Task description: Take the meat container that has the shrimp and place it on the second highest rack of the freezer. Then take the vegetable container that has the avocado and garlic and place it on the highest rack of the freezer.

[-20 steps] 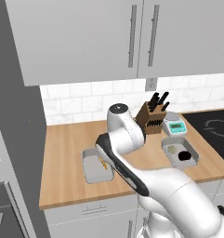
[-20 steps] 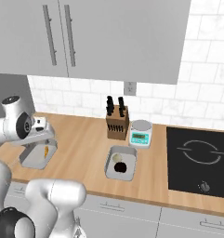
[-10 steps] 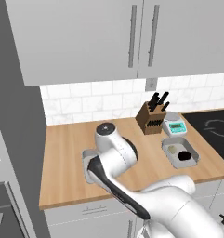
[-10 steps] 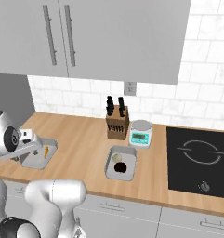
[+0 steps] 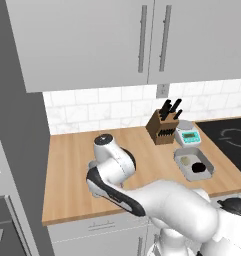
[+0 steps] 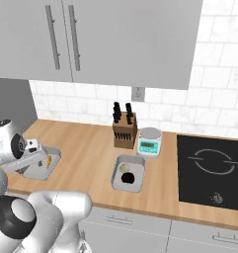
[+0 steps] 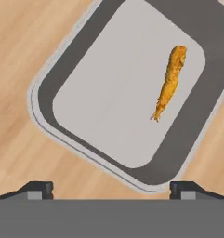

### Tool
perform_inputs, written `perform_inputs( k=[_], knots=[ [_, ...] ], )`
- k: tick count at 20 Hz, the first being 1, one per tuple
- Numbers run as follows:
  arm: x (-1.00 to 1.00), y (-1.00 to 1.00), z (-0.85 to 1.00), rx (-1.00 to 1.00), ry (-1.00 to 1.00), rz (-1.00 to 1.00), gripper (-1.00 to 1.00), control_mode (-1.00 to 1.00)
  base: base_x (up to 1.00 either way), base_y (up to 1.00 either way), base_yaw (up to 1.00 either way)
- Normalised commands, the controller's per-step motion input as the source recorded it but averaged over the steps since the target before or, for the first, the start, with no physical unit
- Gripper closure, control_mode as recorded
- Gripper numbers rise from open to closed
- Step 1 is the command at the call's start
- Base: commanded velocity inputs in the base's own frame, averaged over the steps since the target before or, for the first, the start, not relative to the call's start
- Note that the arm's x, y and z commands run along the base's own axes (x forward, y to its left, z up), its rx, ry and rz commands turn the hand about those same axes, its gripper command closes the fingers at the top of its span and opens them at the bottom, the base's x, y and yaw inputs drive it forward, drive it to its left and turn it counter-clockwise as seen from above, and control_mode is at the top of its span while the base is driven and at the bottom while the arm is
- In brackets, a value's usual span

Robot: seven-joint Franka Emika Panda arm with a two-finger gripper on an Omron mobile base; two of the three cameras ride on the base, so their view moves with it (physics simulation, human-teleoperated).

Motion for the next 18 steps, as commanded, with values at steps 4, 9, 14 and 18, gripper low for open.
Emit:
perform_inputs(
  k=[4, 9, 14, 18],
  knots=[
    [0.2, 0.17, -0.36, -0.12, 0.05, 0.24, -1.0, -1.0, 0.0, 0.0, 0.0],
    [0.09, 0.2, -0.22, -0.09, 0.0, 0.26, -1.0, -1.0, 0.0, 0.0, 0.0],
    [0.0, 0.0, -0.21, -0.04, 0.01, 0.13, -1.0, -1.0, 0.0, 0.0, 0.0],
    [0.08, 0.0, -0.23, -0.04, 0.08, 0.09, -1.0, -1.0, 0.0, 0.0, 0.0]
  ],
)
